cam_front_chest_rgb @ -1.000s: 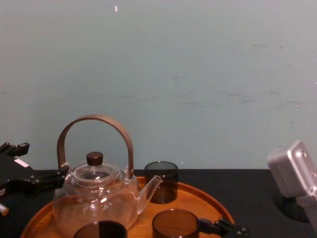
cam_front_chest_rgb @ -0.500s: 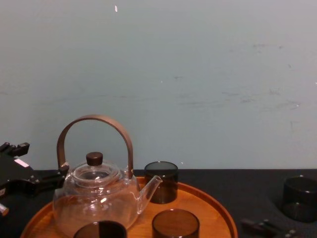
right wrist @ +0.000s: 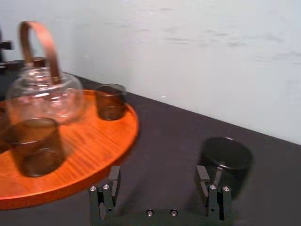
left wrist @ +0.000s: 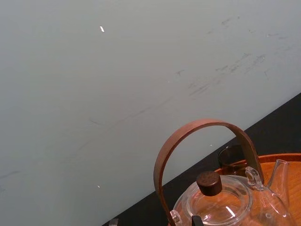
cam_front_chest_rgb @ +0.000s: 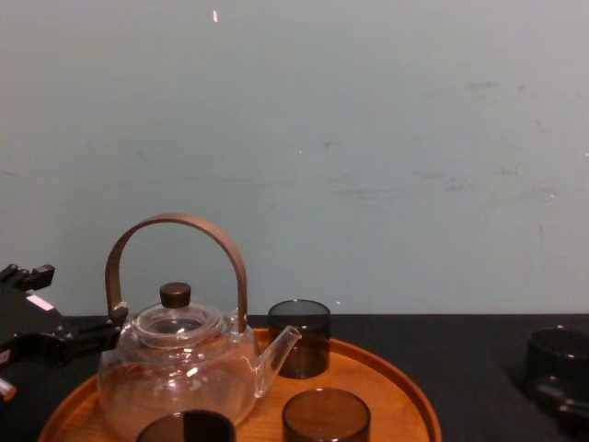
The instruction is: Pick up the glass from the table and place it on the tray.
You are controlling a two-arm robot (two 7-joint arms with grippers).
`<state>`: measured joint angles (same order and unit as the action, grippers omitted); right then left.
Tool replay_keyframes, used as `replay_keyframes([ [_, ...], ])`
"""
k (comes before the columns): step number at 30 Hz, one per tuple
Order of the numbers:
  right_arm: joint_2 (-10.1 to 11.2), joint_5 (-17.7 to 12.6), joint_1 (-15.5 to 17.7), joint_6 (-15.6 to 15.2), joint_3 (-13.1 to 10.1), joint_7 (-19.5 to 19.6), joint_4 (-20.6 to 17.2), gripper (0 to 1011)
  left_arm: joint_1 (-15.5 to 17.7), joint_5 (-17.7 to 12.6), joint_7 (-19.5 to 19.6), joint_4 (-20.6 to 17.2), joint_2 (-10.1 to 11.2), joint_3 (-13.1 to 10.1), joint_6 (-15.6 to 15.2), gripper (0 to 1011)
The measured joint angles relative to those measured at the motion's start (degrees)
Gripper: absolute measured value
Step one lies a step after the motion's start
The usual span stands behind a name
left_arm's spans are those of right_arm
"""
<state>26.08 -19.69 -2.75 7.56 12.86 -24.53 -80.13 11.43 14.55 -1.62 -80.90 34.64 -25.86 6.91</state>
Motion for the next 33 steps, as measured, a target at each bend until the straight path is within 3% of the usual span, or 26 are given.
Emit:
replay_keyframes([
  [10,-0.5,-1.8,-1.1,-0.6,-2.9,0.4,3.4,1003,0.0,0.0,0.0,0.0,0.0,0.0,0.0,1010],
  [26,-1.5,-1.6,-2.4,-1.3,-3.2,0.7,5.4,1002,0.0,0.0,0.0,0.0,0.0,0.0,0.0,1010],
  [33,-2.3,-1.3,-4.7,-1.8,-3.4,1.0,8.4,1002,0.0,0.0,0.0,0.0,0.0,0.0,0.0,1009],
])
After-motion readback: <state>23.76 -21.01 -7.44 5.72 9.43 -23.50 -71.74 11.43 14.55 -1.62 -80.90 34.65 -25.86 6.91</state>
